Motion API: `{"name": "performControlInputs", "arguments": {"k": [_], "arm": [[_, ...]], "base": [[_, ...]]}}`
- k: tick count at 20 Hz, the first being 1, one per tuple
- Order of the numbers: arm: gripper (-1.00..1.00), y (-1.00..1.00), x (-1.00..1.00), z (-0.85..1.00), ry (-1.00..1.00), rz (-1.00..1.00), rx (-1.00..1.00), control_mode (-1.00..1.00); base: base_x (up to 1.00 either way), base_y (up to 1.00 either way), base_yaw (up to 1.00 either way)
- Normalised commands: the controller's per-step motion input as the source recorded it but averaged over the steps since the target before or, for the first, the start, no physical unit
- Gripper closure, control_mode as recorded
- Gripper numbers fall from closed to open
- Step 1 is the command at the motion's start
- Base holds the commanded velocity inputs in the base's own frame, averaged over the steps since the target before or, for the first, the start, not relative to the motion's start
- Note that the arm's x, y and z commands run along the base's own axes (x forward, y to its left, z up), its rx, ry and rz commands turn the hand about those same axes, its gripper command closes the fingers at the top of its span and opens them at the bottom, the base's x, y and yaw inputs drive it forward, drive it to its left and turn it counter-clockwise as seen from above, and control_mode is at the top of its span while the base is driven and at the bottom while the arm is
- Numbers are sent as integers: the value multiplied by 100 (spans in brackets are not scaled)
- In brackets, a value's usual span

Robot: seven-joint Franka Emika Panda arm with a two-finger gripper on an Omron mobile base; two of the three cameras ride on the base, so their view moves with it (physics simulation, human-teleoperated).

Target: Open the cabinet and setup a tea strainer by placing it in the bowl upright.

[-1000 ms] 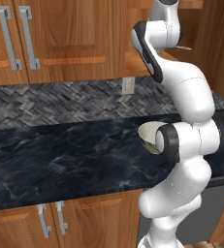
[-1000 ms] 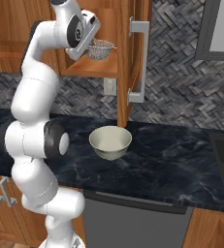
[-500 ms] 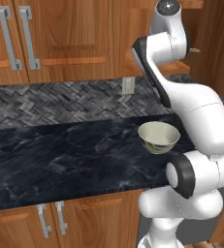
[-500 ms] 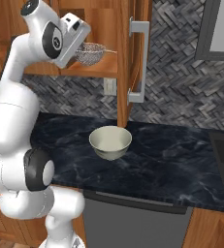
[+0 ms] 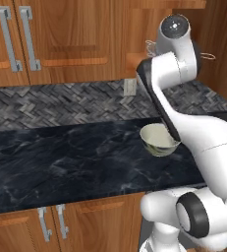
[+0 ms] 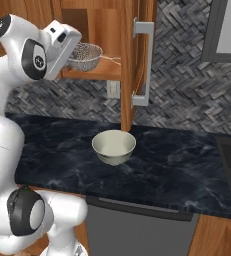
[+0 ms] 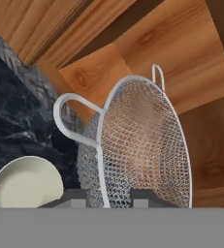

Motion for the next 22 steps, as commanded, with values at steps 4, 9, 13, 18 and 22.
{"name": "performControlInputs", "arguments": {"k": [4,9,13,18,22], "arm": [[100,24,-55,12,-3,0,0,-100],[100,11,-79,0,1,-3,0,-100],[100,-3,-64,-21,14,-17,-1,-100],[100,0,-56,-55,13,-23,0,-100],[100,0,-36,-55,4,-24,0,-100]], "base": [[0,0,0],[0,0,0],[0,0,0],[0,0,0],[0,0,0]]}}
